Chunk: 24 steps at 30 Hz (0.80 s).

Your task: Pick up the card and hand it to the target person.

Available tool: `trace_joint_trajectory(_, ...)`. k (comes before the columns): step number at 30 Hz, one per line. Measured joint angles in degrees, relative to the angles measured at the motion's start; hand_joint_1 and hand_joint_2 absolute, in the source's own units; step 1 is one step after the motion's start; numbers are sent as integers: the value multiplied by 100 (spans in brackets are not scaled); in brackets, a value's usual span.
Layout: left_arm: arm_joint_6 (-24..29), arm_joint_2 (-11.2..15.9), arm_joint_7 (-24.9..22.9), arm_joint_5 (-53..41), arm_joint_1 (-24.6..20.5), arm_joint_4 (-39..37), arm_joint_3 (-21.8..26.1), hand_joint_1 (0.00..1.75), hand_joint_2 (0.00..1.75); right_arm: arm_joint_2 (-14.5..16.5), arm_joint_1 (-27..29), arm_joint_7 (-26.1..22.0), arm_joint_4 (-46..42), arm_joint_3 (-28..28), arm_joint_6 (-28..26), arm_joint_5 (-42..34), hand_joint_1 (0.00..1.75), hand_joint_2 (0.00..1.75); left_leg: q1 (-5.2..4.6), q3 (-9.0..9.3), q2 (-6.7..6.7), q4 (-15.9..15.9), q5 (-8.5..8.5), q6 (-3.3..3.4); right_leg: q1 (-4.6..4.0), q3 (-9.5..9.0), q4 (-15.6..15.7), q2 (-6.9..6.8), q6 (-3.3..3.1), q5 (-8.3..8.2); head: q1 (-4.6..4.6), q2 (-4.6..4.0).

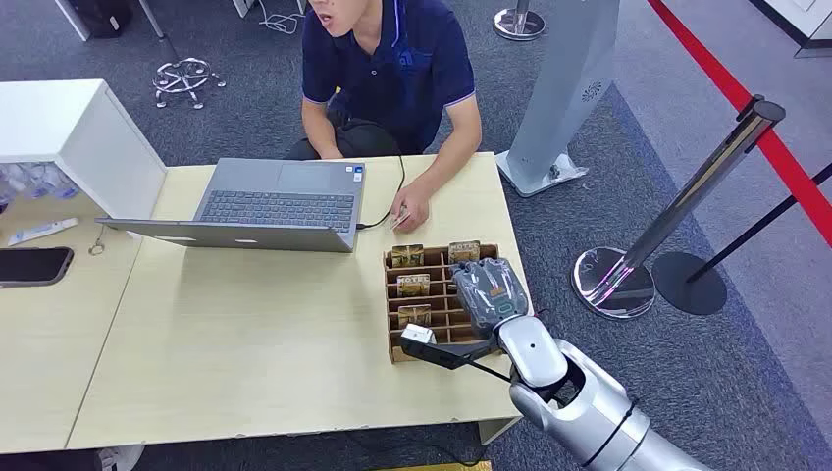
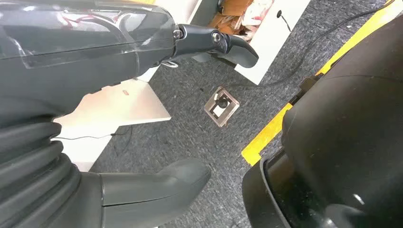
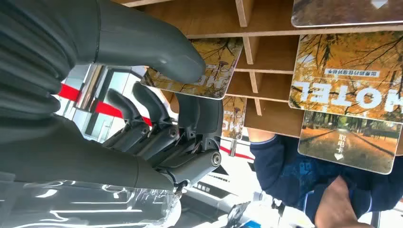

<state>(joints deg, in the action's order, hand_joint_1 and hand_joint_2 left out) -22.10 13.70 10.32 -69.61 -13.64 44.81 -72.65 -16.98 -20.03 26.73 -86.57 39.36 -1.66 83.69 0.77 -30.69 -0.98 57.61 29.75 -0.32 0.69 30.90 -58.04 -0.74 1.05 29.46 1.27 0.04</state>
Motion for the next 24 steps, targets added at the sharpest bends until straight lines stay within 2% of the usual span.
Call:
trace_joint_trajectory(7,-23,-1,120,-182,-32,11,-3,0,175,-10,3,-60,-342,-20,-504,276,175,175,0,0,0,0,0,0,0,2,0,1,0,0,0,0)
trace_joint_trajectory(15,-80,1,277,-433,-77,43,-6,0,175,-119,-149,-173,-1404,-185,-884,652,175,175,1,-2,0,0,0,0,-1,2,0,1,0,0,0,0)
trace_joint_trajectory(20,-80,5,365,-509,-100,48,-16,0,175,-182,-464,-321,-1834,-239,-612,442,175,175,1,-4,1,0,0,0,-1,2,0,1,0,-1,1,0)
trace_joint_trajectory(24,-52,25,450,-523,-133,38,-63,0,175,-190,-907,-621,-1674,-242,-294,-19,175,175,1,-13,0,0,-3,-3,-1,5,-1,-2,0,-1,1,-1)
